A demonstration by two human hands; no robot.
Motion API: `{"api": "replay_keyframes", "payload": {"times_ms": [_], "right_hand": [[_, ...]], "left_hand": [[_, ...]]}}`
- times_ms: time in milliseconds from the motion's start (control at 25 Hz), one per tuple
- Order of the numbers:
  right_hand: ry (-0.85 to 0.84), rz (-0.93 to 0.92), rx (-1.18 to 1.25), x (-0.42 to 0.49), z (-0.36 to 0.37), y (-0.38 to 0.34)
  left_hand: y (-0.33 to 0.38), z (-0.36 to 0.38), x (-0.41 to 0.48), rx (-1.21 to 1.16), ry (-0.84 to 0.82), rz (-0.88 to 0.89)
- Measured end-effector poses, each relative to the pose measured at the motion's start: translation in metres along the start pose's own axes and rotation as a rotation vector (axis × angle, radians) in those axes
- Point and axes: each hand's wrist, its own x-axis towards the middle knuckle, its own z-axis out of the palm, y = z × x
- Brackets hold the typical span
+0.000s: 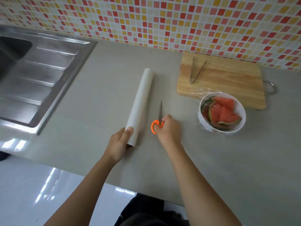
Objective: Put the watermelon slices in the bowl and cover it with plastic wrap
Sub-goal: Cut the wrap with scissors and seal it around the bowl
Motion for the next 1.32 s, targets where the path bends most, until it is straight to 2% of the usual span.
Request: {"api": "replay_keyframes", "payload": {"times_ms": [120,400,640,760,880,1000,1080,1160,1240,1320], "right_hand": [[-0.002,0.008,-0.195,-0.002,-0.003,-0.005],[0.019,0.013,-0.230,-0.008,-0.001,-0.009],[-0.026,0.031,-0.271,-0.014,-0.003,-0.012],[0.030,0.010,-0.216,-0.010,-0.019,-0.019],[0.269,-0.117,-0.092,0.004,-0.053,-0.028],[0.559,-0.210,0.005,0.022,-0.104,-0.021],[0.662,-0.208,0.021,0.034,-0.141,0.001],[0.728,-0.121,0.055,0.046,-0.173,0.037],[0.722,0.071,0.109,0.055,-0.195,0.080],[0.568,0.286,0.145,0.055,-0.201,0.113]], "left_hand": [[0.003,0.002,0.007,0.128,-0.025,0.022],[0.003,0.000,0.012,0.813,-0.023,0.152],[0.009,-0.004,0.011,0.989,-0.063,0.162],[0.024,-0.012,0.011,1.122,0.019,0.230],[0.062,-0.002,0.020,1.106,0.107,0.398],[0.102,0.028,0.035,1.045,0.104,0.506],[0.119,0.056,0.042,0.960,0.050,0.516],[0.124,0.091,0.047,0.731,-0.056,0.501],[0.118,0.125,0.051,0.458,-0.118,0.372],[0.104,0.152,0.056,0.319,-0.162,0.174]]}}
